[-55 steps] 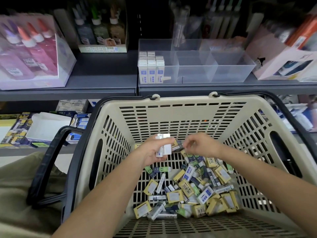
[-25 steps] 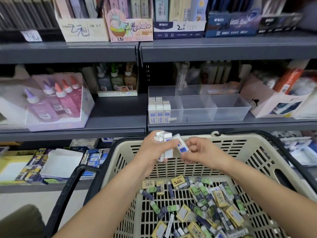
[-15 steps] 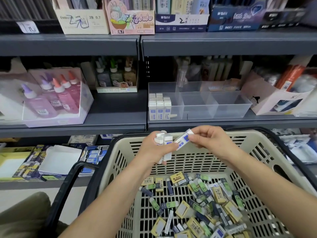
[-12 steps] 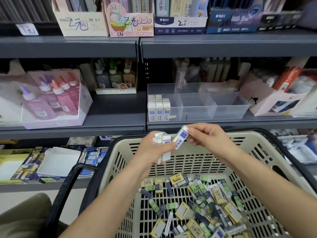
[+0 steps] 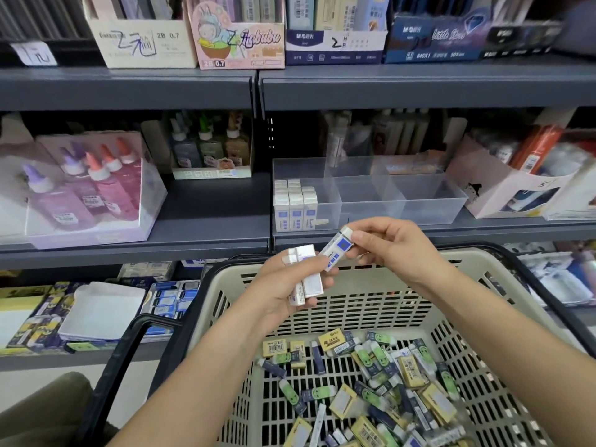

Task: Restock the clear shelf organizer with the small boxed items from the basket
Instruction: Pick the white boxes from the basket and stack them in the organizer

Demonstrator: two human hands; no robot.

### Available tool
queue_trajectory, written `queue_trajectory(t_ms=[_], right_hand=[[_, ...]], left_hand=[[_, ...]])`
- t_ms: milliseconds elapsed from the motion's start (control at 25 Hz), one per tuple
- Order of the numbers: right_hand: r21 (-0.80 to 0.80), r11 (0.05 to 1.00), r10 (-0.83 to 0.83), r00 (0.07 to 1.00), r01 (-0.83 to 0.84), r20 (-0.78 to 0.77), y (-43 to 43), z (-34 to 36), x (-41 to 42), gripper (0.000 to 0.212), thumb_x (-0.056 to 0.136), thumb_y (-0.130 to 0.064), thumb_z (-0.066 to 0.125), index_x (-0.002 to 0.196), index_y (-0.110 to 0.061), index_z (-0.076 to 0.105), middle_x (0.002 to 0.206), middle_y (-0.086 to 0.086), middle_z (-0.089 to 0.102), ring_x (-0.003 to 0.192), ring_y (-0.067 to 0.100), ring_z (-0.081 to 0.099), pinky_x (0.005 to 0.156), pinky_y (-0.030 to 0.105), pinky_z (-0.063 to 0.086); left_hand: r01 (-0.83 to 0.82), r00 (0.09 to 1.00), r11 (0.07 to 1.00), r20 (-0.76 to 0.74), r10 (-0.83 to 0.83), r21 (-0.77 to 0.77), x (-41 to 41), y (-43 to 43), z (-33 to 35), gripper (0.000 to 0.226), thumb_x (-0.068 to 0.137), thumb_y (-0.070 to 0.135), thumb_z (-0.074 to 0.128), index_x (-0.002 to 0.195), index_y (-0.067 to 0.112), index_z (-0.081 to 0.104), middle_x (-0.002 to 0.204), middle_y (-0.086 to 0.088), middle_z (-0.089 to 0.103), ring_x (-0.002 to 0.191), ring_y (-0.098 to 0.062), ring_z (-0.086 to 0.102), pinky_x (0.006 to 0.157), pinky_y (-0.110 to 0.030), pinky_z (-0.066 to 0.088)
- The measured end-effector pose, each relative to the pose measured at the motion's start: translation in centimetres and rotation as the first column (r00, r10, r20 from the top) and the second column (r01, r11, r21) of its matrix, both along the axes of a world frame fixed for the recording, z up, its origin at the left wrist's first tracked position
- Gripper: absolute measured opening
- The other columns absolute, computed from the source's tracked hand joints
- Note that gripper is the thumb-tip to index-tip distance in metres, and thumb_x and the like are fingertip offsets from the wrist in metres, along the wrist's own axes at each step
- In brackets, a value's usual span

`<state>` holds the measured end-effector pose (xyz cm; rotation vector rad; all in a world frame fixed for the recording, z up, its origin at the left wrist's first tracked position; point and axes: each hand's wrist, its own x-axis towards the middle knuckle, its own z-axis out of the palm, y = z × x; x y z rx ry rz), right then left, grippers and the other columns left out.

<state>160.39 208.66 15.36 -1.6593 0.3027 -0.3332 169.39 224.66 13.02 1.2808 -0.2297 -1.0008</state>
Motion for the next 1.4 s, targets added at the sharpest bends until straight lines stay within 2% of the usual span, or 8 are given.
queue_trajectory(t_ms=[240,440,520,680,960,1160,1240,1400], right_hand=[[-0.257,0.951,-0.158,0.985,0.17,0.067,-3.3,2.9,2.7,0.019,0.087,-0.013,0.06,0.082,-0.029,0.068,0.069,-0.012,0.07,0.062,0.0,0.063,0.052,0.01,0.044],[-0.509,0.807,-0.278,0.953,0.299,0.119,-6.1,3.7,8.7,0.013,0.084,-0.017,0.065,0.095,-0.019,0.072,0.085,-0.004,0.067,0.078,0.007,0.06,0.078,0.022,0.047],[-0.587,0.76,-0.286,0.954,0.279,0.083,-6.3,3.3,11.1,0.014,0.085,-0.02,0.064,0.097,-0.023,0.071,0.085,-0.006,0.067,0.083,0.01,0.062,0.074,0.018,0.044],[-0.722,0.681,-0.258,0.963,0.121,-0.083,-6.0,2.0,14.3,0.015,0.087,-0.025,0.061,0.098,-0.031,0.069,0.082,-0.012,0.062,0.077,0.006,0.057,0.061,0.008,0.036],[-0.794,0.603,-0.241,0.932,-0.075,-0.27,-4.9,0.5,15.4,0.018,0.088,-0.017,0.053,0.079,-0.034,0.055,0.083,-0.009,0.059,0.084,0.017,0.057,0.078,0.024,0.046],[-0.844,0.532,-0.218,0.953,-0.063,-0.209,-4.0,1.6,14.4,0.016,0.089,-0.021,0.053,0.098,-0.027,0.064,0.101,-0.006,0.067,0.096,0.017,0.061,0.09,0.03,0.046],[-0.798,0.602,-0.123,0.989,0.006,-0.085,-3.0,2.5,13.4,0.016,0.09,-0.022,0.054,0.099,-0.026,0.067,0.094,-0.01,0.068,0.09,0.012,0.062,0.084,0.027,0.047],[-0.518,0.823,0.225,0.971,-0.231,-0.077,-0.9,3.8,11.2,0.019,0.089,-0.016,0.058,0.091,-0.034,0.065,0.073,-0.019,0.066,0.066,0.001,0.063,0.071,0.017,0.051]], left_hand=[[-0.226,0.921,0.973,0.317,0.228,-0.044,2.8,-1.8,1.6,0.023,0.076,0.019,0.075,0.092,0.017,0.059,0.071,-0.001,0.071,0.061,-0.013,0.065,0.04,-0.02,0.043],[-0.508,0.8,0.859,0.338,0.496,-0.061,6.4,-3.3,1.2,0.026,0.077,0.022,0.073,0.096,0.02,0.055,0.082,-0.006,0.065,0.061,-0.015,0.057,0.039,-0.021,0.039],[-0.55,0.771,0.832,0.34,0.539,-0.072,7.4,-3.4,0.6,0.029,0.077,0.022,0.073,0.1,0.019,0.054,0.078,-0.002,0.063,0.06,-0.012,0.056,0.04,-0.021,0.04],[-0.545,0.778,0.836,0.337,0.531,-0.06,8.6,-3.5,0.0,0.033,0.077,0.022,0.072,0.103,0.02,0.053,0.077,-0.001,0.061,0.059,-0.011,0.055,0.04,-0.02,0.04],[-0.483,0.816,0.872,0.318,0.483,-0.086,8.4,-3.6,0.1,0.034,0.077,0.024,0.074,0.103,0.02,0.053,0.076,-0.002,0.06,0.052,-0.01,0.052,0.04,-0.021,0.039],[-0.33,0.903,0.938,0.257,0.346,-0.103,7.5,-3.5,0.6,0.025,0.083,0.02,0.067,0.104,0.016,0.054,0.075,-0.003,0.06,0.059,-0.013,0.054,0.042,-0.021,0.039],[-0.285,0.94,0.949,0.153,0.305,-0.138,7.3,-3.3,0.9,0.016,0.086,0.01,0.059,0.101,0.014,0.054,0.07,-0.002,0.063,0.056,-0.012,0.056,0.041,-0.021,0.038],[-0.159,0.977,0.964,0.107,0.185,-0.212,7.0,-3.0,1.2,0.011,0.09,0.012,0.058,0.1,0.015,0.057,0.066,0.005,0.067,0.054,-0.006,0.059,0.042,-0.019,0.041]])
